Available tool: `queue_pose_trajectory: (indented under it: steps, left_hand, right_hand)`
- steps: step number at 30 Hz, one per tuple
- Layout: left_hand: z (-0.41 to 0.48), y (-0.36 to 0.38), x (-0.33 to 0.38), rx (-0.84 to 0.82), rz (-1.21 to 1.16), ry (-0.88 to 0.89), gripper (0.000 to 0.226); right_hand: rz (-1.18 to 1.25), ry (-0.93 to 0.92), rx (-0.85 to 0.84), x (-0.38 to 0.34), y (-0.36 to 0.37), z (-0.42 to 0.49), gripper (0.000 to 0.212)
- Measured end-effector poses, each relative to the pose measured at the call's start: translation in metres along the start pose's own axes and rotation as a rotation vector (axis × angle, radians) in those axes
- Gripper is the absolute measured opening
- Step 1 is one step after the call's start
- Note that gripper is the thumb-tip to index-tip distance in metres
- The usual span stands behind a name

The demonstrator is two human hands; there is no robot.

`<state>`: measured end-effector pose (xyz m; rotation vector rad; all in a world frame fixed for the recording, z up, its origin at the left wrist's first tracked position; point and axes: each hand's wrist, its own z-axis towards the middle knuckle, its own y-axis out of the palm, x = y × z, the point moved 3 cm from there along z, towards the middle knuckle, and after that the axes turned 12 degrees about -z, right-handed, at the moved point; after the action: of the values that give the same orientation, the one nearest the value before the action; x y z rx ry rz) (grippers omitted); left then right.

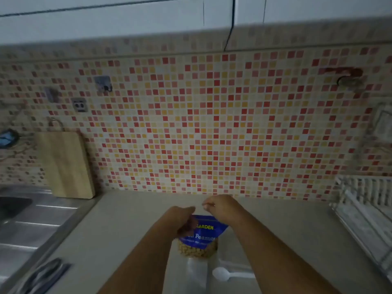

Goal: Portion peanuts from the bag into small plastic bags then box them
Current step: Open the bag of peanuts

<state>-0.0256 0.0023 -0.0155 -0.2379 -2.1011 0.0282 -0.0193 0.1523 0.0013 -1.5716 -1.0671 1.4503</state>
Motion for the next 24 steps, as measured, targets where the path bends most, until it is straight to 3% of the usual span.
queue_pose_trajectory:
  steps: [7, 24]
  left_hand:
    - [0.020, 0.000, -0.014, 0.002, -0.117, -0.049, 0.042]
    - [0.019, -0.005, -0.028, -0.071, -0.197, -0.017, 0.031]
  right_hand:
    - [0.042, 0.066, -0.157, 0.002, 0.016, 0.019, 0.025]
    - [0.223, 0.188, -0.290, 0.009, 0.016, 0.026, 0.035]
